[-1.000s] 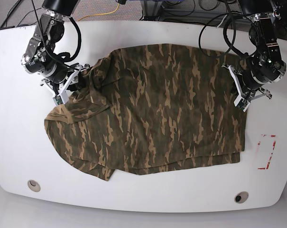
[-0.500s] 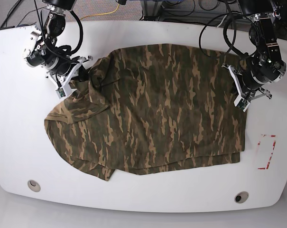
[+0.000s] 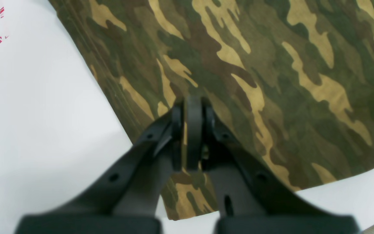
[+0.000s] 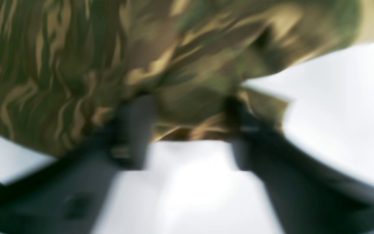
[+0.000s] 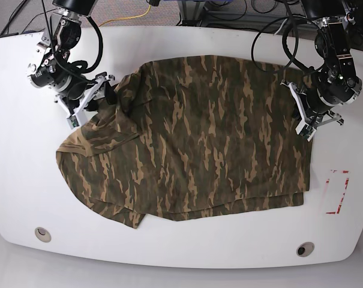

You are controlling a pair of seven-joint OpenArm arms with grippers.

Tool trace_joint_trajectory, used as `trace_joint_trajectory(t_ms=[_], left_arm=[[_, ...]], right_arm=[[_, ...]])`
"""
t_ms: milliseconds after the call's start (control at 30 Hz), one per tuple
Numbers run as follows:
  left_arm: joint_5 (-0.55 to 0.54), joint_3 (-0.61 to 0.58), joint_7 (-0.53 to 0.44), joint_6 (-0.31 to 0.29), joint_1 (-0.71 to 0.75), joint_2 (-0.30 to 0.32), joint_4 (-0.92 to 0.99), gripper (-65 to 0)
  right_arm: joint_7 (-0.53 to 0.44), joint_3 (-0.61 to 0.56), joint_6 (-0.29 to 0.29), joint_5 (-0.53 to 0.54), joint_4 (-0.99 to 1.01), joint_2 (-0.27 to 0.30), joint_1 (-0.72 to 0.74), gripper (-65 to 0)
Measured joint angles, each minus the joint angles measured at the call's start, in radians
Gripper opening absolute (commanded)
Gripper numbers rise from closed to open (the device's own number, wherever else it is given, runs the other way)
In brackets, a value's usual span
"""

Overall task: Layout the t-shirt on the table in an organized manner, then fold the t-shirt properly
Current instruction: 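Hold the shoulder edges with both grippers, adjusting the right gripper's grasp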

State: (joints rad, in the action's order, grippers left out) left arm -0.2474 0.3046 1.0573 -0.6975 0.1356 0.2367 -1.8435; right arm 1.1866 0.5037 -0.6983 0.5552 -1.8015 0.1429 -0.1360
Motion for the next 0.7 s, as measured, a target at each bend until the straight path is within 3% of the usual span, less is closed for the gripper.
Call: trace_joint_trajectory(t_ms=[300,700], left_arm=[[-0.004,0.000,0.000,0.000,0.000,0.002,0.000,-64.6],[-0.003,0.000,0.000,0.000,0.000,0.002,0.000,-64.6]], right_arm=[[-0.033,0.015,0.002,-0.008,0.075,0.049,0.066,-17.8],[-0.024,0.013,0.002,-0.008,0.122,0.059,0.068,-17.8]])
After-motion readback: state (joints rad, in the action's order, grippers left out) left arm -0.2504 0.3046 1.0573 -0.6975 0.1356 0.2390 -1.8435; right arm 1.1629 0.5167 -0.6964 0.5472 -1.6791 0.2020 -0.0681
